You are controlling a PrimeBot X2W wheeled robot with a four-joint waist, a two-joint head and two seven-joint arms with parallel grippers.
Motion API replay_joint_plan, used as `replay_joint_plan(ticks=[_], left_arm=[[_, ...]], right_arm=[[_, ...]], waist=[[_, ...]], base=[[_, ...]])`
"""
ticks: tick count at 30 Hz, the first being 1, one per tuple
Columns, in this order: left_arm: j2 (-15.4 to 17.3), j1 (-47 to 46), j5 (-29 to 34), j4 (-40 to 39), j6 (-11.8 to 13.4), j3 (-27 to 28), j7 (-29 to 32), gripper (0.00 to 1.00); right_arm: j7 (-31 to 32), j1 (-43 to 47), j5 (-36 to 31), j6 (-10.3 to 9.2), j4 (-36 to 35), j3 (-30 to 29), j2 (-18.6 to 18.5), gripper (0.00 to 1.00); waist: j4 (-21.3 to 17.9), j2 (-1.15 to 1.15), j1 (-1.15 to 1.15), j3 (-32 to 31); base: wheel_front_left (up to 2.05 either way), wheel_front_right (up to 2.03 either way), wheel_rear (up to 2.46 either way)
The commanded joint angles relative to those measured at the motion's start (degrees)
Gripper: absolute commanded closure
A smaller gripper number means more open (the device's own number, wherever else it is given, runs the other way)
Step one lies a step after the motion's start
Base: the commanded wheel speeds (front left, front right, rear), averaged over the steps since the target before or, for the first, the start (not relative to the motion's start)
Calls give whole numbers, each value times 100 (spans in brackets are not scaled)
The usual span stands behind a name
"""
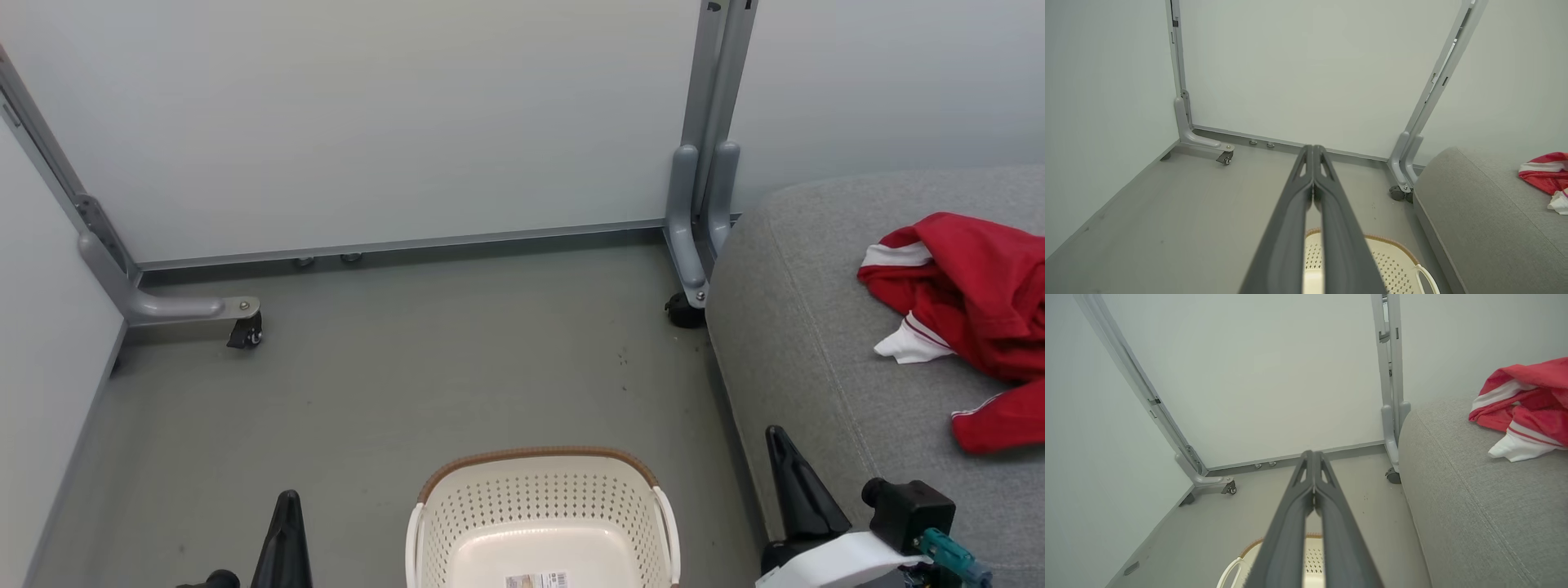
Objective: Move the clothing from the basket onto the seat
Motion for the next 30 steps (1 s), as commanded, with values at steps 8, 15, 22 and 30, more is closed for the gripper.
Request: replay_joint_plan(ticks=[8, 15, 22, 30], left_arm=[[103, -393, -1037, 102, -160, 115, 188, 100], [138, -566, -1731, 232, -257, 182, 327, 100], [164, -722, -2368, 344, -344, 255, 461, 100], [189, -875, -3019, 429, -429, 337, 607, 100]], right_arm=[[201, -286, 1036, 0, -5, -118, -78, 100], [347, -385, 1732, 0, 44, -199, -104, 100], [487, -473, 2368, 0, 88, -278, -123, 100], [639, -563, 3023, 0, 134, -369, -139, 100]], waist=[[1, 0, 0, 44], [2, 0, 0, 81], [3, 0, 0, 117], [4, 0, 0, 159]], base=[[0, 0, 0], [0, 0, 0], [0, 0, 0], [0, 0, 0]])
